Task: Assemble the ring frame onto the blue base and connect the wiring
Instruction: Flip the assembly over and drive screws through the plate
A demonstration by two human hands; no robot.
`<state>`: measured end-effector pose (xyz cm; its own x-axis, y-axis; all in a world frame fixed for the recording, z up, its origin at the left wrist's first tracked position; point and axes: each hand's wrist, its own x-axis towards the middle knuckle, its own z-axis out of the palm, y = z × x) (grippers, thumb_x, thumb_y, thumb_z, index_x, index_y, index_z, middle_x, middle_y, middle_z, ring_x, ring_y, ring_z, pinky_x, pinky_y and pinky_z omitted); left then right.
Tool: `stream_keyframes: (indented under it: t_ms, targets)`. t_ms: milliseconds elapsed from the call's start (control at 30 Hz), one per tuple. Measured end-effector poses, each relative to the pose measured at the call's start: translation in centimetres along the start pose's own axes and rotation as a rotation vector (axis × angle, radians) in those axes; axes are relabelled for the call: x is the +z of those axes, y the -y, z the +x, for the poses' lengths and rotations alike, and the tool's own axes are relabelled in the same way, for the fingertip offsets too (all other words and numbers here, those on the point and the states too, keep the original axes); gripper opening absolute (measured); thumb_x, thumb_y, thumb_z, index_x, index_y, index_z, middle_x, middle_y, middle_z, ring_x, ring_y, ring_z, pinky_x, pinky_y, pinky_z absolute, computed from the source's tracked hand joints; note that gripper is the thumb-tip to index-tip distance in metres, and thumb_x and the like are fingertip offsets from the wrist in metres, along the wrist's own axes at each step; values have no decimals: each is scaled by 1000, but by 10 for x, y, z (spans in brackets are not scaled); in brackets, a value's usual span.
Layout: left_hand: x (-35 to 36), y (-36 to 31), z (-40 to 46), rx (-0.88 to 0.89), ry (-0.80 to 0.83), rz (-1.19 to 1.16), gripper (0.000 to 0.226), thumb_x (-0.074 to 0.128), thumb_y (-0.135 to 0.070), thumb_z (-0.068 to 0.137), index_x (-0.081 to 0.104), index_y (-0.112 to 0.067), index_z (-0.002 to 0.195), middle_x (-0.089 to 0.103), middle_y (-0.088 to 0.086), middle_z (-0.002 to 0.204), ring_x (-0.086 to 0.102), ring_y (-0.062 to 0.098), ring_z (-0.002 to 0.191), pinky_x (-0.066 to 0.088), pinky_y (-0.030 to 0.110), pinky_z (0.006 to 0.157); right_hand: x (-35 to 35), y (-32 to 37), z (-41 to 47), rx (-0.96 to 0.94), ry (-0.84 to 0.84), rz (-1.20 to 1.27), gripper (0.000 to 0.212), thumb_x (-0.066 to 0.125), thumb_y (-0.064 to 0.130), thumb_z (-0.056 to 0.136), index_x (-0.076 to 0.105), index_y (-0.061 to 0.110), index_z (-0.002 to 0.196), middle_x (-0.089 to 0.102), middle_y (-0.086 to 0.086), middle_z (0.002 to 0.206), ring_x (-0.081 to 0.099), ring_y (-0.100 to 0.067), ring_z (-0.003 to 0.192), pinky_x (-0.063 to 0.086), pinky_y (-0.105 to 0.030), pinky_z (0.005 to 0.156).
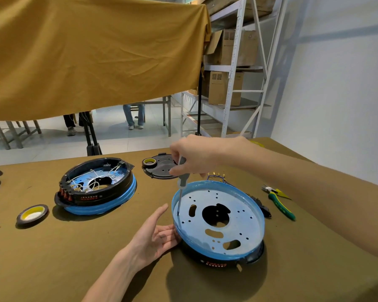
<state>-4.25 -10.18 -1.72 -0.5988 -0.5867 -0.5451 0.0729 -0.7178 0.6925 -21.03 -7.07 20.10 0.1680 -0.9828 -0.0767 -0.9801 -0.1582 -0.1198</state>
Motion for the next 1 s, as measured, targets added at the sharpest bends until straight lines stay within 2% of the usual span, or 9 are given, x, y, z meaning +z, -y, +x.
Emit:
stream_keyframes:
  t_ms: [133,267,367,433,600,700,767,867,1000]
  targets:
    - [4,-1,-1,40,-31,68,92,88,-56,63,57,7,122,76,24,109,77,30,95,62,39,85,-7,-4,-3,-8,54,72,40,76,24,91,44,21,116,70,0,85,69,-14,56,52,-20,47]
    - [8,1,0,75,-81,113,88,86,-56,60,59,6,118,77,22,105,77,29,96,61,36,80,1,-3,-2,-8,-9,-10,31,67,42,97,51,16,103,73,-6,78,69,-15,49,52,-22,44]
    - [10,2,0,76,-111,106,87,87,-55,58,59,5,114,77,22,102,78,29,92,61,37,80,-5,-7,-5,1,74,55,36,77,32,91,49,20,111,71,-5,87,64,-6,48,51,-19,46]
    - [10,2,1,80,-108,109,89,87,-56,57,59,5,116,77,22,103,78,30,93,61,37,82,-7,-9,-5,-12,77,71,33,77,25,91,51,17,110,71,-4,82,66,-9,48,51,-20,46]
    - [11,2,-1,84,-94,126,92,86,-56,56,59,6,118,77,23,105,77,31,96,60,39,89,-3,-4,-3,50,51,-18,38,66,43,97,57,7,106,73,-6,68,72,-21,52,54,-23,44]
    - [11,3,-2,85,-88,136,88,85,-56,61,59,6,118,76,23,106,77,32,98,60,40,91,-10,-6,-6,16,115,65,37,78,32,88,52,18,110,73,-5,79,70,-12,53,53,-20,47]
    - [10,3,-2,90,-84,147,87,83,-56,65,58,7,121,76,23,107,76,32,99,58,41,96,-8,-7,-6,-20,93,87,28,76,26,90,54,16,104,74,-3,76,71,-12,53,54,-21,48]
    - [11,2,-2,89,-80,158,87,82,-56,68,58,8,122,76,23,107,76,32,99,58,41,98,-2,-2,-2,11,27,5,36,64,45,98,59,9,98,74,-5,65,71,-18,50,53,-22,43]
    - [10,3,-2,92,-77,168,85,81,-56,71,57,7,123,76,23,107,76,32,100,57,42,98,-6,-3,-4,-7,100,42,45,77,42,88,52,18,116,73,-5,87,65,-3,49,51,-19,45]
